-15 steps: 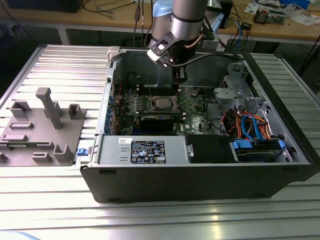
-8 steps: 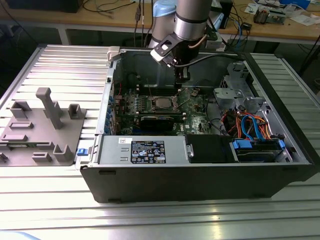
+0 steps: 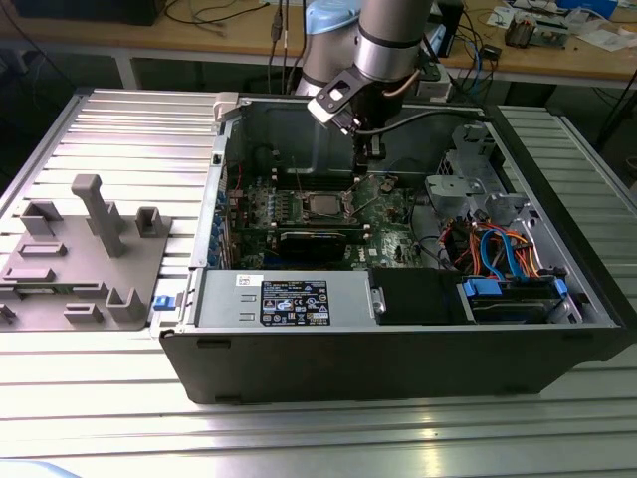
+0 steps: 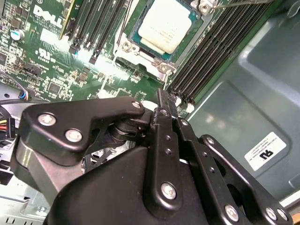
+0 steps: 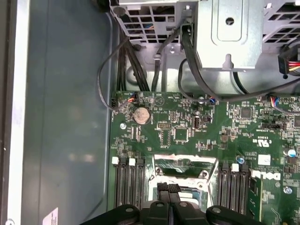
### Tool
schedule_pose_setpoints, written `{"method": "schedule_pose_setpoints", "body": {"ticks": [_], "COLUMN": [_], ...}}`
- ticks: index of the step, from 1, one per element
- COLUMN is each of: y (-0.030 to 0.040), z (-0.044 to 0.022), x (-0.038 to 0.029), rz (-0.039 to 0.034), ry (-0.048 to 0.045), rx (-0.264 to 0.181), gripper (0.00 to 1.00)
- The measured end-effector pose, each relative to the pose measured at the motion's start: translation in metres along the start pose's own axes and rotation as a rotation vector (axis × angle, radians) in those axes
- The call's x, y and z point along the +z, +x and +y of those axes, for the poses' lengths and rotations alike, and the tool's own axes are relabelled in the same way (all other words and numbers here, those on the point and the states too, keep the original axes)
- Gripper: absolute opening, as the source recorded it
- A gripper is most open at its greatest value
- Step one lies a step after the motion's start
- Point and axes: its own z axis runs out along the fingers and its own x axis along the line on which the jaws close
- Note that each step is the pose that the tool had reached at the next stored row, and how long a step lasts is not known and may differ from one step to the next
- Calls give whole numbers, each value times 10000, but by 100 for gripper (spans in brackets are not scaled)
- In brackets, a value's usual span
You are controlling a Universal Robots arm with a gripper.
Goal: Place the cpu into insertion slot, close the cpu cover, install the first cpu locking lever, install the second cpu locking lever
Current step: 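Close the cpu cover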
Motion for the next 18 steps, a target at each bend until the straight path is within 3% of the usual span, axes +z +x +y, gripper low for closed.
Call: {"method": "schedule_pose_setpoints", "body": {"ticks": [18], "y": [-5], "z": [170], "x": [-15], "rz": [458], "ry": [-9], "rx": [-3], "gripper": [11]}}
